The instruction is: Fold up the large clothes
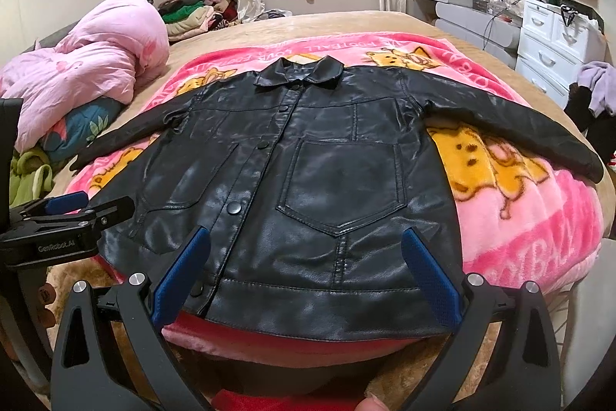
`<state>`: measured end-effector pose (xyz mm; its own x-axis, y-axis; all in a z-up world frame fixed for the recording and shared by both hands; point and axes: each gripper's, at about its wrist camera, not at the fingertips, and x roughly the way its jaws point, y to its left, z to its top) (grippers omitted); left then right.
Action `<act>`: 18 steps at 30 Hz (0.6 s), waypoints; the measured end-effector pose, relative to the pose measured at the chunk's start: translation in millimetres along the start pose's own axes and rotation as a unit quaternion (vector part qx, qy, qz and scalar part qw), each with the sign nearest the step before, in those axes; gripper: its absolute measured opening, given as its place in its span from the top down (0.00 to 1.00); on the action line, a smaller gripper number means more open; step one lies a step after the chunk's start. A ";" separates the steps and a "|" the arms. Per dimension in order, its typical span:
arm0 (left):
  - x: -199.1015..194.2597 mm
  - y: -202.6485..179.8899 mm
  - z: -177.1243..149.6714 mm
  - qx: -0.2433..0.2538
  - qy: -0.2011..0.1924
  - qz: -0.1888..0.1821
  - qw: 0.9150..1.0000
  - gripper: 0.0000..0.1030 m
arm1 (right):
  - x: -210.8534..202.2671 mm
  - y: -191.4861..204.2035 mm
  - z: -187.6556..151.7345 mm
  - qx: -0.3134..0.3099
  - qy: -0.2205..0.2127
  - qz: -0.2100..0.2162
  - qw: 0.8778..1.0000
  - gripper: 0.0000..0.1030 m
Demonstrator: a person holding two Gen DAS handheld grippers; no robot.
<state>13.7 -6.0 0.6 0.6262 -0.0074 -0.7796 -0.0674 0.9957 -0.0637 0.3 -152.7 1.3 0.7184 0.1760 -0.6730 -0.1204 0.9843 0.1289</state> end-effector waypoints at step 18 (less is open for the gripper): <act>0.7 -3.2 0.5 0.003 -0.002 0.002 1.000 0.09 | 0.6 -1.2 1.7 -0.002 0.000 -0.007 1.000 0.04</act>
<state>14.7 -9.2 0.5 0.6284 -0.0034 -0.7779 -0.0646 0.9963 -0.0565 2.1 -153.9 2.0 0.7201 0.1626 -0.6745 -0.1132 0.9867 0.1169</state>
